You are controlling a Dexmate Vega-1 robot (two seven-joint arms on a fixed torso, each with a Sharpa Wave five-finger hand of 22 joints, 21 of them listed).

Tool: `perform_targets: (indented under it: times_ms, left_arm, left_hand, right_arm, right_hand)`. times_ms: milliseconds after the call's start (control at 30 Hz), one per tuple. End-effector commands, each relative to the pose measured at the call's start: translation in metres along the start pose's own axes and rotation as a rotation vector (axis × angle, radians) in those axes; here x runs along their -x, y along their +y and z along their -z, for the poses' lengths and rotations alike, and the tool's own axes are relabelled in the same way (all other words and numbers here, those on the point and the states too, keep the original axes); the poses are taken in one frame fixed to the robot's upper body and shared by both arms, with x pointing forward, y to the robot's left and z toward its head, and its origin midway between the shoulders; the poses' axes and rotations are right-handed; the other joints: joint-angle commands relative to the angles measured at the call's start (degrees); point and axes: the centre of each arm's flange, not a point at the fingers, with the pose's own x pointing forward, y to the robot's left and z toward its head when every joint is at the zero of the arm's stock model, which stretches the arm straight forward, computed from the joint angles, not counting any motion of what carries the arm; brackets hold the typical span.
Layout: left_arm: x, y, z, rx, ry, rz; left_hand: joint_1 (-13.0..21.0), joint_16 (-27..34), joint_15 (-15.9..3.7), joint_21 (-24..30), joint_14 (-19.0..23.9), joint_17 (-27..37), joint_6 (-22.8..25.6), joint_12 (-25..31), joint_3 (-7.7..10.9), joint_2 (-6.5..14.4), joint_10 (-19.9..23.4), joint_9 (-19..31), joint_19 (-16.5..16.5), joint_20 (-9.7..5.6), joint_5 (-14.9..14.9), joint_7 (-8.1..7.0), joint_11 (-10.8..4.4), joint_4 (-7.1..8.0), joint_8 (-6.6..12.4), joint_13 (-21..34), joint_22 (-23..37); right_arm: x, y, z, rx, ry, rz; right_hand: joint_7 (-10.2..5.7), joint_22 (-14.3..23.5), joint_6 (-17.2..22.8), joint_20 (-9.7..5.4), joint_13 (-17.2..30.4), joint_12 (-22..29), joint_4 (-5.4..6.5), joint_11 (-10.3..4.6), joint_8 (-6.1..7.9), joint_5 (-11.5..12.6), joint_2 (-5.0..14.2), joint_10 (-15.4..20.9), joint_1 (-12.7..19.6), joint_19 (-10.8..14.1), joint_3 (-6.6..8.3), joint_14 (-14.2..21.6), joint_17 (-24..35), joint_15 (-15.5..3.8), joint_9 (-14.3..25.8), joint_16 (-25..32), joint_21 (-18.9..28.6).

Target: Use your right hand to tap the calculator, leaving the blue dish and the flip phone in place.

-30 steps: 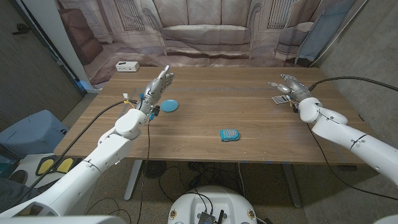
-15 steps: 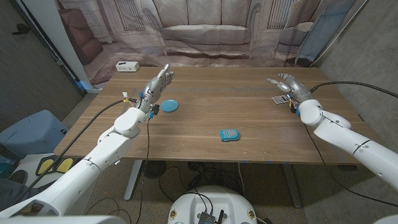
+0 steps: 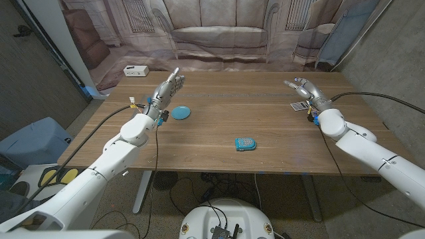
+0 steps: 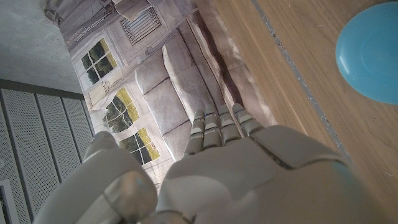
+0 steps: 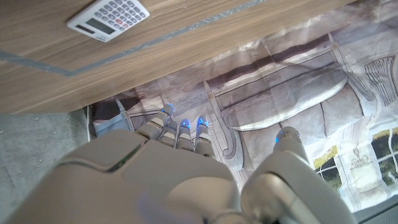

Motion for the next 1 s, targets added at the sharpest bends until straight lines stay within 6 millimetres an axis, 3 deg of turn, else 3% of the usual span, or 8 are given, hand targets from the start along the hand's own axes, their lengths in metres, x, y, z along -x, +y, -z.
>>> perform_targets:
  times_ms: [33, 333, 1000]
  left_arm:
    - [-0.002, 0.0, 0.004, 0.009, -0.004, 0.007]
    - [-0.004, 0.003, 0.002, 0.012, -0.012, -0.002]
    - [-0.014, 0.003, -0.002, 0.019, -0.029, 0.007]
  left_hand:
    - [-0.08, -0.15, 0.04, -0.1, -0.29, 0.12, 0.24, -0.1, 0.07, 0.49, 0.35, 0.18, -0.1, -0.36, -0.13, 0.28, 0.06, -0.17, 0.08, 0.12, 0.18]
    - [-0.06, -0.19, -0.02, -0.14, -0.48, 0.12, 0.25, -0.12, 0.06, 0.54, 0.28, 0.18, -0.17, -0.56, -0.13, 0.22, 0.19, -0.23, 0.09, 0.12, 0.18]
    - [0.03, -0.17, -0.09, -0.11, -0.71, 0.12, 0.34, -0.1, 0.09, 0.71, 0.29, 0.17, -0.05, -0.89, -0.14, 0.05, -0.09, -0.38, 0.14, 0.12, 0.18]
  right_arm:
    - [0.006, 0.006, -0.002, -0.186, -0.054, -0.018]
    - [0.01, 0.009, -0.003, -0.272, -0.075, -0.033]
    - [0.009, 0.023, -0.005, -0.573, -0.194, -0.075]
  right_hand:
    - [0.09, 0.18, 0.68, 0.48, 0.07, 0.31, 0.11, 0.2, 0.22, 0.06, -0.49, 0.47, 0.02, 0.01, -0.23, 0.16, 0.19, 0.16, 0.15, -0.3, -0.08]
    - [0.19, 0.21, 1.48, 0.53, 0.09, 0.86, 0.1, 0.1, 0.01, 0.06, -0.65, 2.96, 0.17, 1.28, -0.32, 1.67, 0.2, 0.21, 0.12, -0.09, -0.1]
    - [0.49, 0.19, 2.32, 0.21, 0.11, 0.56, 0.03, -0.03, -0.48, 0.11, -0.82, 4.08, 0.54, 5.54, -0.39, 4.7, 0.21, -0.24, 0.08, 0.42, 0.68]
